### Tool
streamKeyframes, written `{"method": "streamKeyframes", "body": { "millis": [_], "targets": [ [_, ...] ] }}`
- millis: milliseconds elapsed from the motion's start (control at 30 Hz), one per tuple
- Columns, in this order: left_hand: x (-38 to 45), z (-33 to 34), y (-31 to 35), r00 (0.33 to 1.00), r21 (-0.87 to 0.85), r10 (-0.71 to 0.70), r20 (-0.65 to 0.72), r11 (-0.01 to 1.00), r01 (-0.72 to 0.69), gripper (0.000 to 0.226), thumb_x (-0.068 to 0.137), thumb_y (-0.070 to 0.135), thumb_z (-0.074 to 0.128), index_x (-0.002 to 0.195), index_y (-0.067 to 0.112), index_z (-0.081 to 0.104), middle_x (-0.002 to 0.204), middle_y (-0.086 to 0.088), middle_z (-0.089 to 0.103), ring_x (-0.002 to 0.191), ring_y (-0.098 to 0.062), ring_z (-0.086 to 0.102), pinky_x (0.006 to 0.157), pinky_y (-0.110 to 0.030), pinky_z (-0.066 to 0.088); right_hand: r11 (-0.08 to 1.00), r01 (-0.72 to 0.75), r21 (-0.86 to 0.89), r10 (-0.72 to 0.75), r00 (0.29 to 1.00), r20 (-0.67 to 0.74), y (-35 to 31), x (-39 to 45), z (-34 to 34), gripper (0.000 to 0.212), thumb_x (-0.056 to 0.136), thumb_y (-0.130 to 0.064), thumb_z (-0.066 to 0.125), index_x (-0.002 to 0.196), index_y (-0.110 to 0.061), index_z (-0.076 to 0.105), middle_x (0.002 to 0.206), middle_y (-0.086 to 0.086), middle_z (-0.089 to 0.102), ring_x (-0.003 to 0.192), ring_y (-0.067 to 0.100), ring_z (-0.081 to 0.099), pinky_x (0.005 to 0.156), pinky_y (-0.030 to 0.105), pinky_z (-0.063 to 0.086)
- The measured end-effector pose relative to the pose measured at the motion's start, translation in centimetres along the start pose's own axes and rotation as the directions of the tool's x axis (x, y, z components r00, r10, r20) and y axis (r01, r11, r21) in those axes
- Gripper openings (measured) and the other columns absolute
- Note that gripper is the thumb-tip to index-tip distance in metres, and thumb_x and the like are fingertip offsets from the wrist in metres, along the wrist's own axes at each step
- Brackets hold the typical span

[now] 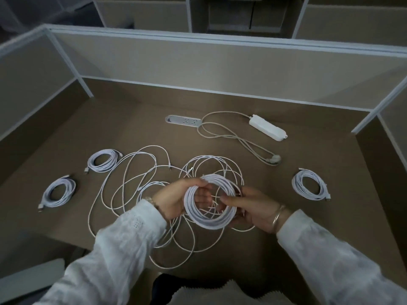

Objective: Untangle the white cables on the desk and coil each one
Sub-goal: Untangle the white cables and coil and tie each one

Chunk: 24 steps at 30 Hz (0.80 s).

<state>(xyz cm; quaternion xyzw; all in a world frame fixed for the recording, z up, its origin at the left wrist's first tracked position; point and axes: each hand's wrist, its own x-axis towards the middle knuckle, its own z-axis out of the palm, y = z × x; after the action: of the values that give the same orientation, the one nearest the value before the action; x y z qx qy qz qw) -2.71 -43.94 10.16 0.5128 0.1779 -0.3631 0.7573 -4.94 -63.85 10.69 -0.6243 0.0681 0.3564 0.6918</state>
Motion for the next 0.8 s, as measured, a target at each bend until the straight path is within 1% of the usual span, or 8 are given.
{"method": "streamKeyframes", "body": {
  "millis": [67,167,267,400,500,600,700,800],
  "targets": [
    [-0.5,-3.1,-0.5,0.996,0.002,0.000,-0.085,1.000,0.000,0.029,0.076,0.012,0.070,0.101,0.000,0.070,0.085,-0.012,0.071,0.077,-0.023,0.067,0.090,-0.039,0.049,0.998,-0.015,0.055,0.017,0.999,-0.041,0.2,2.1,2.1,0.008,0.089,-0.008,0.060,0.097,-0.006,0.062,0.079,0.011,0.070,0.065,0.018,0.068,0.054,0.033,0.058],
    [-1.6,-6.8,-1.2,0.986,0.026,-0.044,-0.162,0.998,0.049,0.030,0.078,0.018,0.071,0.106,0.007,0.067,0.095,-0.013,0.072,0.084,-0.026,0.069,0.096,-0.045,0.050,0.991,-0.005,0.137,0.020,0.994,-0.109,0.2,4.5,4.6,0.004,0.089,-0.006,0.060,0.093,-0.006,0.062,0.074,0.012,0.068,0.061,0.019,0.067,0.047,0.031,0.055],
    [-2.4,-9.8,-1.1,0.990,0.009,-0.078,-0.119,0.997,0.080,0.039,0.082,0.015,0.069,0.118,0.000,0.062,0.108,-0.021,0.070,0.094,-0.032,0.069,0.085,-0.044,0.056,0.985,0.006,0.172,0.019,0.989,-0.146,0.1,7.1,7.6,0.002,0.087,-0.005,0.062,0.089,-0.006,0.063,0.071,0.009,0.068,0.056,0.016,0.066,0.044,0.026,0.052],
    [-1.8,-13.8,0.0,0.982,0.013,0.000,-0.191,1.000,0.002,0.026,0.086,0.003,0.064,0.112,-0.002,0.061,0.101,-0.021,0.072,0.086,-0.031,0.072,0.067,-0.037,0.059,0.971,-0.036,0.238,0.078,0.983,-0.168,1.2,10.6,10.9,0.016,0.085,-0.004,0.065,0.100,-0.007,0.061,0.084,0.011,0.065,0.070,0.020,0.064,0.057,0.032,0.057],
    [-0.4,-18.6,0.7,0.955,-0.018,0.005,-0.296,1.000,-0.011,0.015,0.089,-0.004,0.059,0.104,-0.004,0.061,0.084,-0.020,0.072,0.073,-0.029,0.073,0.058,-0.036,0.059,0.965,-0.057,0.257,0.113,0.972,-0.207,2.2,13.0,13.0,0.010,0.086,-0.005,0.064,0.087,-0.010,0.056,0.076,0.010,0.057,0.065,0.020,0.055,0.057,0.030,0.054],
    [0.7,-24.6,1.2,0.910,-0.058,-0.025,-0.414,0.998,0.000,0.014,0.091,-0.007,0.054,0.103,-0.006,0.060,0.069,-0.014,0.072,0.060,-0.021,0.071,0.053,-0.034,0.059,0.963,-0.139,0.230,0.206,0.932,-0.299,3.7,15.3,14.7,0.013,0.088,-0.001,0.060,0.081,-0.011,0.056,0.070,0.009,0.055,0.060,0.018,0.054,0.052,0.026,0.051],
    [0.4,-30.7,0.6,0.827,-0.172,-0.074,-0.557,0.985,-0.028,0.008,0.091,-0.010,0.050,0.095,-0.008,0.057,0.055,-0.014,0.065,0.044,-0.017,0.064,0.043,-0.031,0.056,0.956,-0.215,0.199,0.273,0.899,-0.342,5.5,16.8,15.4,0.014,0.087,0.003,0.060,0.079,-0.009,0.060,0.066,0.010,0.056,0.053,0.017,0.055,0.051,0.026,0.049],
    [-0.5,-37.4,-0.9,0.730,-0.260,-0.115,-0.674,0.961,-0.089,0.027,0.090,-0.010,0.051,0.117,-0.011,0.052,0.087,-0.023,0.062,0.068,-0.031,0.065,0.044,-0.034,0.056,0.967,-0.254,0.031,0.244,0.881,-0.404,6.6,18.1,16.5,0.017,0.083,0.004,0.063,0.072,-0.010,0.062,0.060,0.009,0.056,0.047,0.015,0.055,0.049,0.024,0.046]
  ]
}}
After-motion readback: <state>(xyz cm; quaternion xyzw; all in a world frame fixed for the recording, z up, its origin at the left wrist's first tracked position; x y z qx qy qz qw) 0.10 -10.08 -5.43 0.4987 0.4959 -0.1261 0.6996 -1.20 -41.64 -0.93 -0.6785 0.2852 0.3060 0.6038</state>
